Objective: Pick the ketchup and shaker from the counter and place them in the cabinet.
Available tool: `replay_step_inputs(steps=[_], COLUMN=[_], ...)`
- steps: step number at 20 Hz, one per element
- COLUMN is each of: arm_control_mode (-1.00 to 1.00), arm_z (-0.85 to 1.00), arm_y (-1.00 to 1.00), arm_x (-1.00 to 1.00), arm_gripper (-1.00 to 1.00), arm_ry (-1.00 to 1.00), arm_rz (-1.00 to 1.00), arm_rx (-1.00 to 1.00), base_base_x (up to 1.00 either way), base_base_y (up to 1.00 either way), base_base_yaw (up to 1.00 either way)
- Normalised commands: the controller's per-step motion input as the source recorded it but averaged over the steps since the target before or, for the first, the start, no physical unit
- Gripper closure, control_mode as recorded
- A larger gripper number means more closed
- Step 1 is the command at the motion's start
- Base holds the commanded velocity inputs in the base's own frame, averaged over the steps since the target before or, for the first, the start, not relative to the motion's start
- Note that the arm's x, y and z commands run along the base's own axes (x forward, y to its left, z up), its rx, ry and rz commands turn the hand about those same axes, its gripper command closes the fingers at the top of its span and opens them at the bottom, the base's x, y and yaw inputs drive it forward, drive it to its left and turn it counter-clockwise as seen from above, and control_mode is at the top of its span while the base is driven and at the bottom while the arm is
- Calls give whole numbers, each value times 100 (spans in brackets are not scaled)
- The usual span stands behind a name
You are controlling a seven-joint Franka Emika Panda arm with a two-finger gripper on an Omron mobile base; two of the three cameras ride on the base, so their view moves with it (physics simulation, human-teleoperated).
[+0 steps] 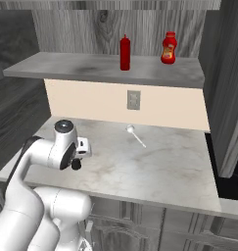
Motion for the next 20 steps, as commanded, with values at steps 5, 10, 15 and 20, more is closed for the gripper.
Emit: replay_step_inputs(steps=[5,10,15,20], arm_control_mode=[-100,-100,-100,-100], arm_z=[-28,-29,-37,-36], arm_y=[5,3,6,6], arm_x=[3,18,11,9], arm_gripper=[-100,-100,-100,-100], arm_ry=[0,0,0,0], arm_rz=[0,0,0,0], arm_rx=[0,0,0,0], base_base_x=[0,0,0,0], base_base_y=[0,0,0,0], base_base_yaw=[0,0,0,0])
